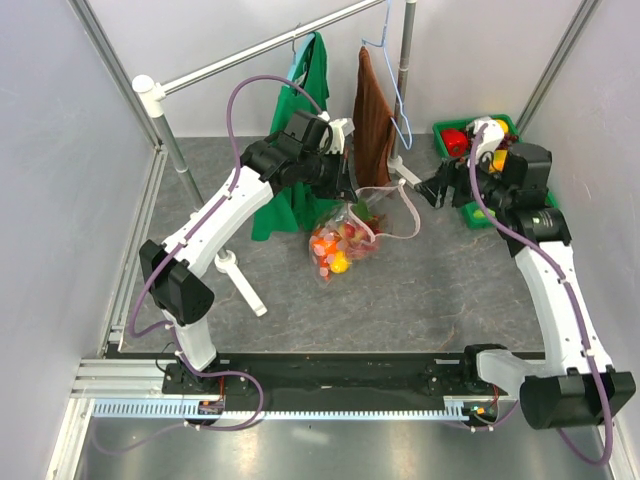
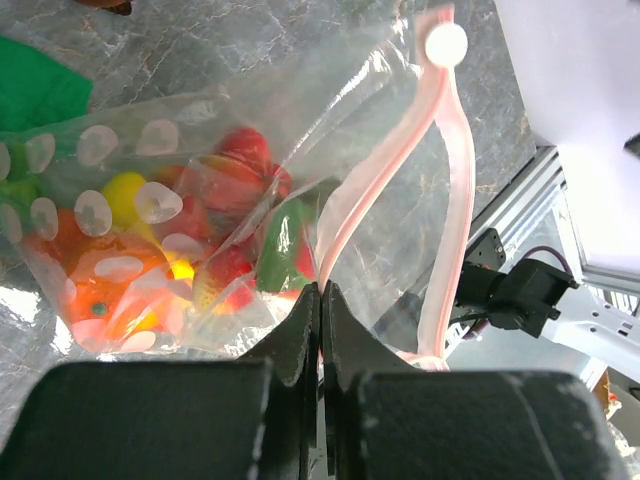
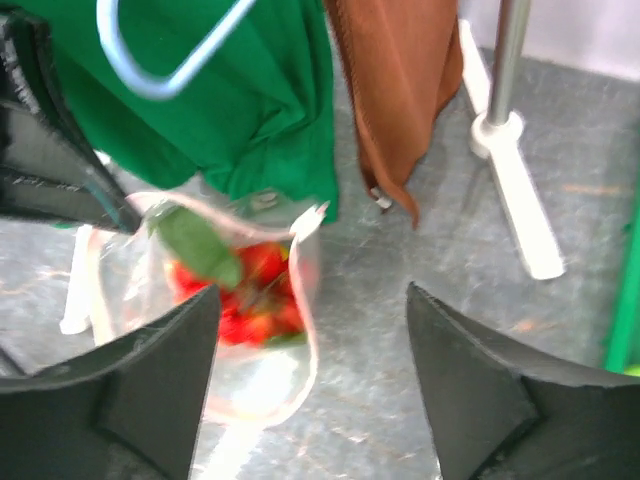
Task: Place the food in the zip-top bag and seal the zipper
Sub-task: Place the fake fruit in the zipper food storage bag, then adjust the zipper food storage bag at the center of the board.
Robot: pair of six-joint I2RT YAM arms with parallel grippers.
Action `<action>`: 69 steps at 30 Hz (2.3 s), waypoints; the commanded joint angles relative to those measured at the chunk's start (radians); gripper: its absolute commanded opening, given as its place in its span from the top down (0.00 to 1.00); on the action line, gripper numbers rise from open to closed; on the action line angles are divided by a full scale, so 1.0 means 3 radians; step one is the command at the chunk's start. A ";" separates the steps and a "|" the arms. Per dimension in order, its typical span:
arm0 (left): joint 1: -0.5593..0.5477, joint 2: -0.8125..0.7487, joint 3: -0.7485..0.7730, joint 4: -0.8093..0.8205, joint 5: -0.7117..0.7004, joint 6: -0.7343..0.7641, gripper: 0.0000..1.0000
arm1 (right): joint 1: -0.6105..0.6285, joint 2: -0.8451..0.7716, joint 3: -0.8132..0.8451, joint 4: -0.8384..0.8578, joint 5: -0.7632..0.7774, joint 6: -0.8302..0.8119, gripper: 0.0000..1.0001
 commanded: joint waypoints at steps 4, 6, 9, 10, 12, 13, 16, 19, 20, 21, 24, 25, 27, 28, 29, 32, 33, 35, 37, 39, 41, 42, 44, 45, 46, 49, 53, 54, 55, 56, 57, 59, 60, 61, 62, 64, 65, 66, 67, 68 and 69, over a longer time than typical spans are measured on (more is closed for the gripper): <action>0.0047 -0.0112 0.0015 0.0104 0.0114 -0.0117 0.98 | -0.0037 -0.0260 -0.0572 -0.0067 -0.0316 0.0500 0.27; 0.0047 -0.0117 0.0010 0.0104 0.0114 -0.0117 0.98 | -0.0032 -0.0240 -0.0690 -0.0072 -0.0270 0.0510 0.28; 0.0047 -0.0132 0.0000 0.0109 0.0114 -0.0101 0.98 | -0.0032 -0.0143 -0.0726 -0.0097 -0.0254 0.0485 0.32; 0.0047 -0.0148 -0.0010 0.0109 0.0135 -0.0096 0.98 | -0.0032 -0.0117 -0.0731 -0.0097 -0.0219 0.0495 0.32; 0.0042 -0.0153 -0.0025 0.0109 0.0155 -0.0091 0.98 | -0.0032 -0.0016 -0.0726 -0.0123 -0.0244 0.0515 0.37; 0.0042 -0.0168 -0.0036 0.0115 0.0171 -0.0086 0.98 | -0.0032 0.0020 -0.0716 -0.0158 -0.0280 0.0505 0.41; 0.0031 -0.0209 -0.0082 0.0120 0.0303 -0.0010 0.98 | -0.0032 0.0082 -0.0706 -0.0256 -0.0392 0.0500 0.57; -0.0025 -0.0352 -0.0173 0.0155 0.0309 0.0133 0.98 | -0.0032 0.0031 -0.0680 -0.0251 -0.0739 0.0469 0.99; -0.0045 -0.0453 -0.0245 0.0181 0.0278 0.0169 0.98 | -0.0032 -0.0009 -0.0675 -0.0220 -0.0887 0.0474 1.00; -0.0081 -0.0495 -0.0276 0.0186 0.0248 0.0205 0.98 | -0.0032 -0.0111 -0.0660 -0.0190 -0.0959 0.0515 1.00; -0.0096 -0.0658 -0.0307 0.0181 0.0079 0.0318 0.98 | -0.0032 -0.0326 -0.0594 0.0015 -0.1144 0.0719 1.00; -0.0096 -0.0705 -0.0297 0.0181 -0.0088 0.0338 0.98 | -0.0032 -0.0362 -0.0563 0.0071 -0.1195 0.0897 1.00; -0.0101 -0.0807 -0.0230 0.0151 -0.0304 0.0425 0.98 | -0.0032 -0.0414 -0.0471 0.0240 -0.1342 0.1118 1.00; -0.0101 -0.0828 -0.0195 0.0125 -0.0447 0.0466 0.98 | -0.0032 -0.0419 -0.0440 0.0276 -0.1348 0.1245 1.00; -0.0107 -0.0843 -0.0133 0.0089 -0.0524 0.0502 0.98 | -0.0032 -0.0394 -0.0369 0.0276 -0.1343 0.1267 1.00; -0.0208 -0.0884 -0.0153 0.0013 -0.0703 0.0675 0.98 | -0.0032 -0.0276 -0.0307 0.0205 -0.1298 0.1206 1.00; -0.0300 -0.0869 -0.0158 -0.0028 -0.0780 0.0767 0.98 | -0.0032 -0.0235 -0.0307 0.0169 -0.1277 0.1155 1.00; -0.0392 -0.0787 -0.0214 -0.0090 -0.0923 0.0824 0.98 | -0.0032 -0.0108 -0.0332 0.0098 -0.1231 0.1068 1.00; -0.0429 -0.0665 -0.0210 -0.0136 -0.1025 0.0814 0.98 | -0.0032 -0.0020 -0.0353 0.0011 -0.1185 0.0976 1.00; -0.0439 -0.0583 -0.0194 -0.0141 -0.1051 0.0738 0.98 | -0.0026 0.0062 -0.0363 -0.0071 -0.1068 0.0792 1.00; -0.0439 -0.0481 -0.0128 -0.0131 -0.1062 0.0681 0.98 | -0.0032 0.0087 -0.0333 -0.0138 -0.0925 0.0639 1.00; -0.0439 -0.0445 -0.0102 -0.0121 -0.1051 0.0630 0.98 | -0.0032 0.0092 -0.0312 -0.0153 -0.0848 0.0623 1.00; -0.0439 -0.0378 -0.0051 -0.0095 -0.1016 0.0589 0.98 | -0.0032 0.0113 -0.0226 -0.0164 -0.0837 0.0582 1.00; -0.0444 -0.0373 -0.0036 -0.0095 -0.1026 0.0548 0.98 | -0.0032 0.0118 -0.0200 -0.0159 -0.0842 0.0582 1.00; -0.0444 -0.0378 -0.0015 -0.0080 -0.1036 0.0543 0.98 | -0.0032 0.0133 -0.0159 -0.0159 -0.0893 0.0587 1.00; -0.0439 -0.0520 -0.0066 -0.0054 -0.1118 0.0624 0.98 | -0.0032 0.0123 -0.0067 -0.0169 -0.1128 0.0572 1.00; -0.0439 -0.0848 -0.0260 -0.0105 -0.0944 0.0793 0.98 | 0.0019 0.0006 -0.0128 -0.0169 -0.1501 0.0551 1.00; -0.0439 -0.0995 -0.0301 -0.0131 -0.0873 0.0814 0.98 | 0.0080 -0.0020 -0.0133 -0.0174 -0.1608 0.0556 1.00; -0.0439 -0.1057 -0.0378 -0.0131 -0.0852 0.0829 0.98 | 0.0116 -0.0076 -0.0118 -0.0179 -0.1635 0.0571 1.00; -0.0439 -0.1114 -0.0399 -0.0136 -0.0842 0.0865 0.98 | 0.0152 -0.0107 -0.0113 -0.0184 -0.1660 0.0582 1.00; -0.0439 -0.1170 -0.0414 -0.0156 -0.0842 0.0875 0.98 | 0.0198 -0.0132 -0.0097 -0.0179 -0.1711 0.0597 1.00; -0.0434 -0.1242 -0.0399 -0.0187 -0.0852 0.0896 0.98 | 0.0234 -0.0173 -0.0041 -0.0174 -0.1702 0.0684 1.00; -0.0439 -0.1237 -0.0379 -0.0233 -0.0867 0.0896 0.98 | 0.0234 -0.0173 -0.0026 -0.0184 -0.1666 0.0699 1.00; -0.0434 -0.1191 -0.0343 -0.0248 -0.0877 0.0896 0.98 | 0.0229 -0.0148 0.0000 -0.0209 -0.1595 0.0715 1.00; -0.0439 -0.1160 -0.0327 -0.0254 -0.0877 0.0901 0.98 | 0.0229 -0.0123 0.0020 -0.0245 -0.1553 0.0669 1.00; -0.0439 -0.1049 -0.0271 -0.0249 -0.0898 0.0886 0.98 | 0.0229 -0.0026 0.0056 -0.0362 -0.1259 0.0603 1.00; -0.0439 -0.0997 -0.0241 -0.0254 -0.0908 0.0860 0.98 | 0.0224 0.0020 0.0076 -0.0419 -0.1155 0.0471 1.00; -0.0439 -0.0951 -0.0200 -0.0249 -0.0903 0.0845 0.98 | 0.0204 0.0077 0.0102 -0.0551 -0.1053 0.0373 1.00; -0.0439 -0.0910 -0.0194 -0.0208 -0.0903 0.0824 0.98 | 0.0199 0.0183 0.0132 -0.0603 -0.0819 0.0281 1.00; -0.0439 -0.0834 -0.0199 -0.0177 -0.0928 0.0784 0.98 | 0.0178 0.0230 0.0133 -0.0624 -0.0741 0.0138 1.00; -0.0439 -0.0797 -0.0189 -0.0157 -0.0939 0.0758 0.98 | 0.0128 0.0271 0.0133 -0.0619 -0.0664 0.0102 1.00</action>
